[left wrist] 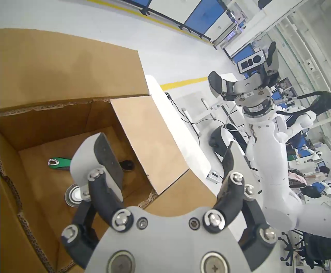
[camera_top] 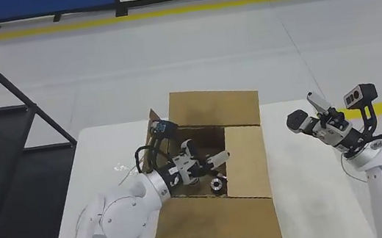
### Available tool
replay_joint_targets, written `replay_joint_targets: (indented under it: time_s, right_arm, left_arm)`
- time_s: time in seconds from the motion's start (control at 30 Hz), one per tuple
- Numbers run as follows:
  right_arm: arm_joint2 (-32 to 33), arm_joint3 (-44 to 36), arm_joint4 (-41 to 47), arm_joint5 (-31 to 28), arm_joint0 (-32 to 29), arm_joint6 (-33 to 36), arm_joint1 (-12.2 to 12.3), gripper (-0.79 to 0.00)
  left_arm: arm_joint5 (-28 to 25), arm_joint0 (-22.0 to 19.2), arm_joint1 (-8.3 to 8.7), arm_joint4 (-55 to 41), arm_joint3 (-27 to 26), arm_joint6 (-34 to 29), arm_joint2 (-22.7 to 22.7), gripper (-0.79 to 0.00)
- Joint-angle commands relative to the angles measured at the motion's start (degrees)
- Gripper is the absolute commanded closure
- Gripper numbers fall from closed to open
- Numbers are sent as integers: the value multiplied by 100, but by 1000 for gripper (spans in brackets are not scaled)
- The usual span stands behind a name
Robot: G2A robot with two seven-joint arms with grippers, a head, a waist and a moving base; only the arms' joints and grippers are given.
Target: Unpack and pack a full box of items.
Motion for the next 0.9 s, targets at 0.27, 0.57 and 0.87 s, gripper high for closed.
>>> replay_joint_targets:
  time_s: [0.27,0.57,0.87]
  right_arm:
    - [-61,88,86,12,-47,-85,68,-785]
    - [-65,93,78,96,-98,-102,163,-785]
    - [38,-107,284,33,-285,-216,240,-785]
  left_arm:
    - [776,-680,-192,-129,919,-457,937,-785]
    - [1017,-1158,-397,-865,1789,-374,1313,-785]
    - [891,-1488,-607,-1329,2459,-26,1689,-785]
